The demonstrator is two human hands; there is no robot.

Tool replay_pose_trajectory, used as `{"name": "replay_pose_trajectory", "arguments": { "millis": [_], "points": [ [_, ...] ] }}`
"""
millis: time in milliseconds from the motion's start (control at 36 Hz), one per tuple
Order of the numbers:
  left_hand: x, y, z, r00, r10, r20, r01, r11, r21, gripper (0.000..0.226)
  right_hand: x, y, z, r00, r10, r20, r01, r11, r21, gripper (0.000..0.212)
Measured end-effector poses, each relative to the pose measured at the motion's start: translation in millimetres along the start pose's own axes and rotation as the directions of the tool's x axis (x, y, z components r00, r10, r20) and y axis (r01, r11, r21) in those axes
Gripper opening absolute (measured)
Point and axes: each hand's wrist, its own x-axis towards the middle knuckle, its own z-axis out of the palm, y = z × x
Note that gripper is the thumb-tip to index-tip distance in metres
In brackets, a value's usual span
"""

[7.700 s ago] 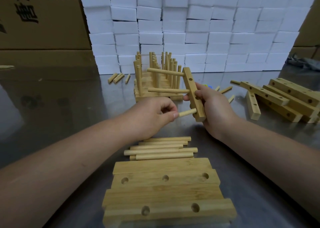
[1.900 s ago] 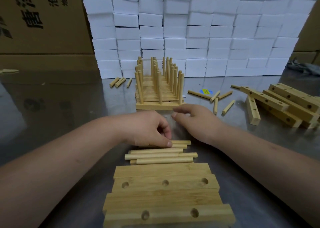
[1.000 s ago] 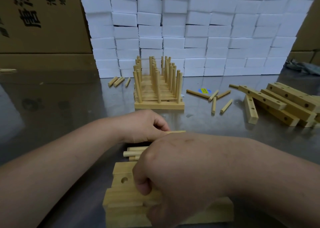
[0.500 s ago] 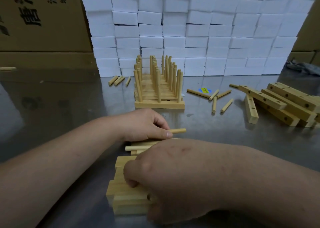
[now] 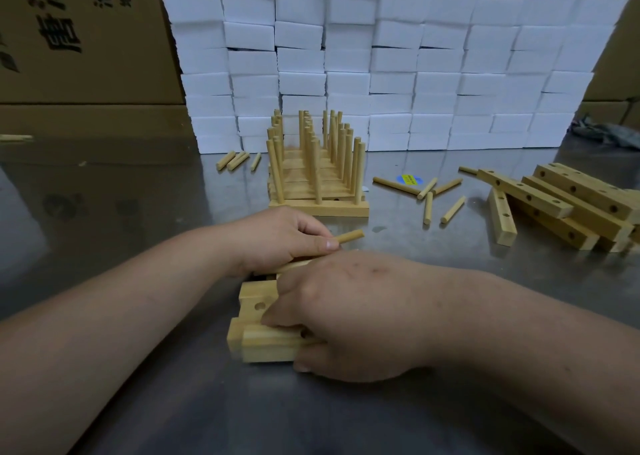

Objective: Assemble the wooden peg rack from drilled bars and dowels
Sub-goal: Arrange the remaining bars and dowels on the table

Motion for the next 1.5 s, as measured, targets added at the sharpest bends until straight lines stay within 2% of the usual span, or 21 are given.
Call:
{"name": "replay_pose_trajectory", "arguments": {
  "millis": [56,139,167,194,222,250,278,306,333,417,500,528,583,694,833,972,1167,1306,1389,1500],
  "points": [
    [2,-2,-2,1.000,-0.001,-0.002,0.001,1.000,-0.019,0.017,0,-1,-2,1.000,0.005,-0.017,-0.005,1.000,0.005,0.026],
    [1,2,-3,1.000,-0.007,0.012,0.007,1.000,0.006,0.009,-1,1,-14,1.000,0.007,0.016,-0.009,0.994,0.109,0.008],
    [-2,2,-4,0.999,0.031,0.016,-0.031,0.999,0.031,0.005,-1,6,-18,0.999,0.040,0.013,-0.042,0.986,0.164,0.014],
    [-3,3,-3,0.998,0.060,0.013,-0.060,0.998,0.007,0.042,-2,12,-21,0.996,0.086,-0.023,-0.078,0.965,0.251,0.021],
    [-3,3,-2,0.994,0.111,-0.006,-0.112,0.993,-0.026,0.009,-2,18,-23,0.986,0.147,-0.082,-0.107,0.923,0.369,0.026],
    [-4,4,0,0.991,0.127,-0.045,-0.131,0.986,-0.102,0.037,-2,24,-24,0.965,0.209,-0.158,-0.105,0.860,0.500,0.025],
    [-6,4,0,0.986,0.157,-0.061,-0.159,0.986,-0.041,0.003,-1,30,-24,0.931,0.287,-0.228,-0.086,0.775,0.626,0.021],
    [-5,4,0,0.990,0.105,-0.089,-0.110,0.993,-0.045,0.006,0,36,-23,0.881,0.383,-0.279,-0.058,0.671,0.739,0.019],
    [-5,3,0,0.993,0.071,-0.097,-0.065,0.996,0.065,0.011,2,43,-22,0.823,0.485,-0.295,-0.029,0.555,0.831,0.020],
    [-5,4,-2,0.998,0.016,-0.062,-0.010,0.996,0.093,0.014,6,62,-19,0.671,0.713,-0.204,0.089,0.196,0.977,0.022],
    [-4,6,-1,0.999,0.002,-0.050,0.004,0.995,0.104,0.014,7,80,-15,0.553,0.828,-0.089,0.113,0.031,0.993,0.023],
    [-6,9,-1,0.998,-0.008,-0.056,0.014,0.995,0.103,0.014,6,85,-13,0.533,0.844,-0.058,0.120,-0.008,0.993,0.025],
    [-6,9,0,0.998,-0.009,-0.066,0.016,0.995,0.097,0.013,6,92,-9,0.548,0.836,-0.033,0.157,-0.065,0.985,0.028],
    [-5,8,1,0.998,-0.015,-0.062,0.021,0.995,0.099,0.013,7,96,-1,0.611,0.789,-0.070,0.138,-0.020,0.990,0.016],
    [-5,9,-1,0.995,-0.002,-0.103,0.006,0.999,0.039,0.018,8,98,7,0.643,0.764,-0.058,0.202,-0.096,0.975,0.011],
    [-5,10,0,0.994,-0.005,-0.112,0.007,1.000,0.014,0.018,7,102,14,0.719,0.694,-0.041,0.115,-0.061,0.991,0.017],
    [-4,6,0,0.979,0.014,-0.204,-0.031,0.996,-0.080,0.017,8,106,17,0.739,0.673,0.016,0.076,-0.107,0.991,0.021],
    [0,4,3,0.965,0.010,-0.262,-0.055,0.985,-0.165,0.016,7,109,18,0.760,0.650,-0.003,0.040,-0.042,0.998,0.021],
    [1,3,5,0.956,0.010,-0.294,-0.068,0.980,-0.186,0.015,7,110,18,0.801,0.598,-0.015,0.015,0.006,1.000,0.026],
    [3,0,4,0.955,0.005,-0.296,-0.064,0.979,-0.192,0.016,6,113,20,0.835,0.547,-0.055,-0.044,0.166,0.985,0.034]
  ]
}}
